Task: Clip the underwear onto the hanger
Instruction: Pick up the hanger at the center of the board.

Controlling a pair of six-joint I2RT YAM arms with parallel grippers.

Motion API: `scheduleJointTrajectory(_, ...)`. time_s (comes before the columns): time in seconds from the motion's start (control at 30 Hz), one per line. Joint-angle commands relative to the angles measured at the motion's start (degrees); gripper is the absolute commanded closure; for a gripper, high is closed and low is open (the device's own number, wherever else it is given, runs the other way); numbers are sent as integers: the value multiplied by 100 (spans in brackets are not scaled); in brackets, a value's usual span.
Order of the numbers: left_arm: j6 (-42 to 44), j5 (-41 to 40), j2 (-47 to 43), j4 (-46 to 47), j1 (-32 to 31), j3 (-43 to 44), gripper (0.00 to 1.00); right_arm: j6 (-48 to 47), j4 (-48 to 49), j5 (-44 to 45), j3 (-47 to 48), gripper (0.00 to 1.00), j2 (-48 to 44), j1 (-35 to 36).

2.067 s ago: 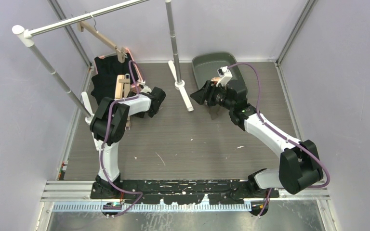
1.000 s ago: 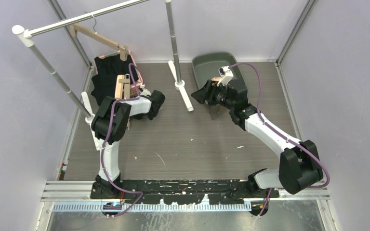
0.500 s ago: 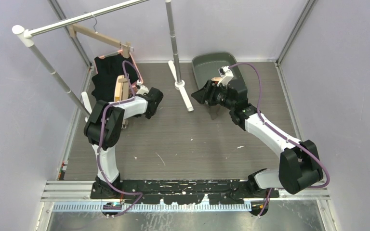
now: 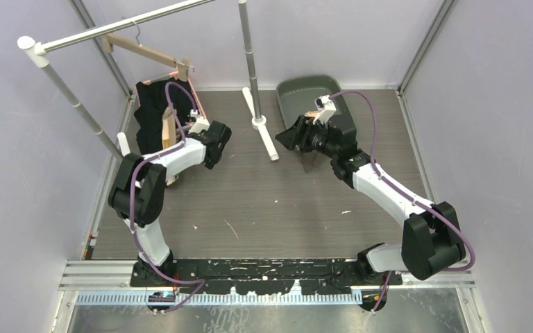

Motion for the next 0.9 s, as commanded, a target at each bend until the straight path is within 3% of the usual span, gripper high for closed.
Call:
scheduleJointTrajectory(0.0, -26, -426, -439, 13, 1, -18, 83, 34, 341, -91, 0, 31, -211, -24)
scheduleJointTrajectory(0.5, -117, -582, -1366, -515, -11, 0, 100, 28, 353, -106, -3, 31, -186, -24)
scheduleJointTrajectory(0.87, -232, 773, -2900, -1101, -60, -234, 100, 44, 360, -106, -11, 32, -171, -20)
